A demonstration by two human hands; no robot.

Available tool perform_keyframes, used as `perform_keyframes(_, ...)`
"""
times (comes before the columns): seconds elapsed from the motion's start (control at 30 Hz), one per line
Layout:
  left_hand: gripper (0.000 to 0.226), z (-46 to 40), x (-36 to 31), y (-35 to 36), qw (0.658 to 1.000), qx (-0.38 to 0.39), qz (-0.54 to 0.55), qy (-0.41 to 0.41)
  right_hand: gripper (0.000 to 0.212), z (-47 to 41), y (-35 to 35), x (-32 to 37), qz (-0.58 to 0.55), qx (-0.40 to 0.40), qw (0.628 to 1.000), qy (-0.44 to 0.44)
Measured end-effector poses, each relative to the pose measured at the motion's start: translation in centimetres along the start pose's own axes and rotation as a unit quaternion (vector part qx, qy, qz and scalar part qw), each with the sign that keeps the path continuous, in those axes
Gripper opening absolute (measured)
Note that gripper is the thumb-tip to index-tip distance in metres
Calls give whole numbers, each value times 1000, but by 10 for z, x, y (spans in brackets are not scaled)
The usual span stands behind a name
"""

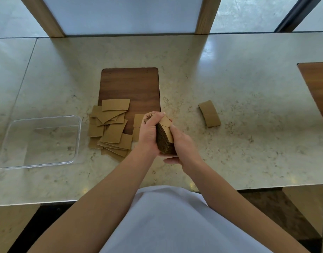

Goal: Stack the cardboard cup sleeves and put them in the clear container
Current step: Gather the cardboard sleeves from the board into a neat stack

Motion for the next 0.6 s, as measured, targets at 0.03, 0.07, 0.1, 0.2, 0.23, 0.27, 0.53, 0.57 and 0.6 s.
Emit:
perform_keyframes(0.03,23,1,0,-1,1000,-2,-7,9,52,0,0,-1,29,10,1000,2)
perform_keyframes(0.07,23,2,0,-2,1000,-6,-12,18,58,0,0,-2,45,15,999,0)
perform_keyframes(0.1,24,3,1,-3,999,-11,-17,29,61,0,1,-3,48,13,999,-9)
perform_keyframes(0.2,48,5,3,-3,995,-43,-81,48,55,3,0,-2,20,-28,997,-68)
perform_keyframes(0.23,52,7,1,-3,991,-56,-107,57,51,4,-1,0,16,-42,995,-92)
perform_keyframes(0.27,53,7,-2,-3,987,-66,-127,79,47,4,-2,2,22,-53,991,-118)
perform_keyframes(0.53,25,9,-8,6,968,-115,-158,158,23,7,-9,16,-15,-154,968,-195)
perform_keyframes(0.57,21,10,-4,8,972,-129,-131,144,17,7,-9,20,-54,-165,965,-197)
perform_keyframes(0.6,19,11,0,11,977,-134,-105,129,12,7,-10,24,-84,-178,958,-208)
Point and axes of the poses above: each hand's wrist, its own z-axis away from the middle knuckle, its own y-axis out of the palm, x = y × z, the point moved 5 cm from there along -z, towards the middle knuckle, and after that the axes turned 2 degrees about -x, right-handed, at the moved point
